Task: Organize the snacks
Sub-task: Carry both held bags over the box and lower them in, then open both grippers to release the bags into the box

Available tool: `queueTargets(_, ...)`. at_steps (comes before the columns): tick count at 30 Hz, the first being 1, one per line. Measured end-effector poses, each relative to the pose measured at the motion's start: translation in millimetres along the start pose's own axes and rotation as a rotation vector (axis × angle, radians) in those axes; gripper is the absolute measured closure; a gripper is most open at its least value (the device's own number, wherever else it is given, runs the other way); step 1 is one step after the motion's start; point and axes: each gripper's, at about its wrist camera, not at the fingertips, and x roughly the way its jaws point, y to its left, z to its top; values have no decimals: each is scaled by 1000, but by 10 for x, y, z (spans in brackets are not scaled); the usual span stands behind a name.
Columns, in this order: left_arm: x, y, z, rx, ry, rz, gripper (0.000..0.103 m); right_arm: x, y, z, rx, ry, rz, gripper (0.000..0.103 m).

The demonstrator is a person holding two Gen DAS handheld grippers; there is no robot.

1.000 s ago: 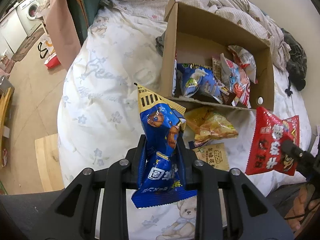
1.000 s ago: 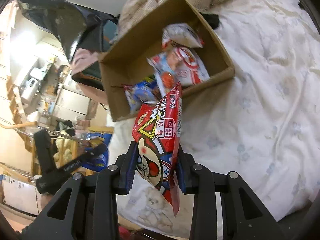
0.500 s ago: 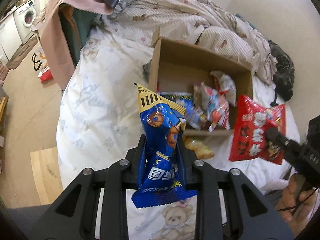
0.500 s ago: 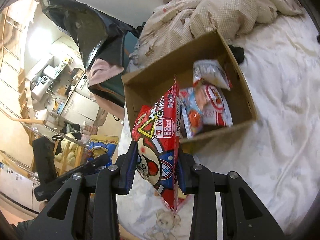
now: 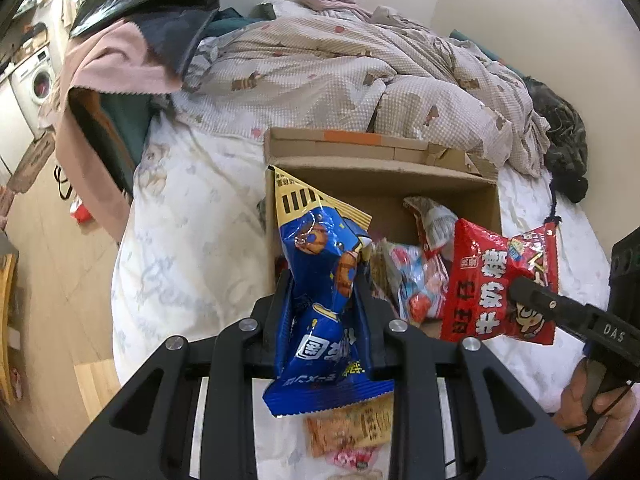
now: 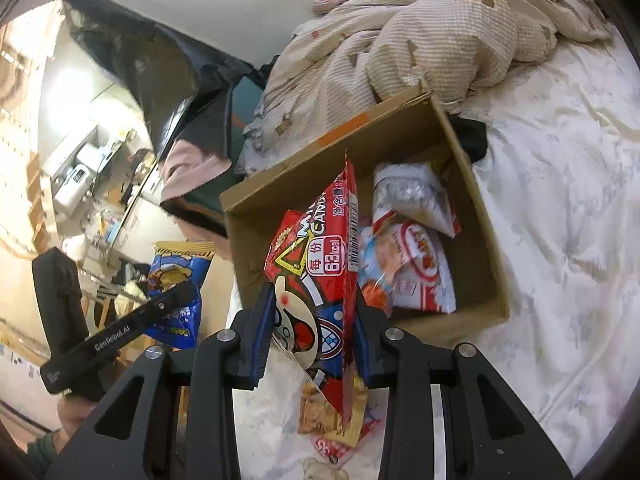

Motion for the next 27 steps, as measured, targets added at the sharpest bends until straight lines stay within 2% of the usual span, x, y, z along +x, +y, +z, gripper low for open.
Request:
queueTargets(4, 169, -14, 93, -14, -15, 23, 79, 45, -109, 186, 21, -21, -38, 67)
queueTargets(8, 358, -6, 115, -21, -4, 20, 79, 174, -206, 323, 47, -4, -37, 67)
queueTargets(16, 676, 5, 147, 5, 13, 61, 79, 695, -54, 405, -15, 98, -47, 67)
queueTargets(19, 787, -31, 121, 47, 19, 88, 79, 889, -36, 438, -13, 132, -42, 67)
queueTargets(24, 769, -96, 101, 109, -29, 140, 79, 1160, -108, 477, 35, 186, -17, 67)
queueTargets(27, 765, -110, 107, 110, -46, 161, 79, 1192, -70, 477, 28, 170, -29, 65)
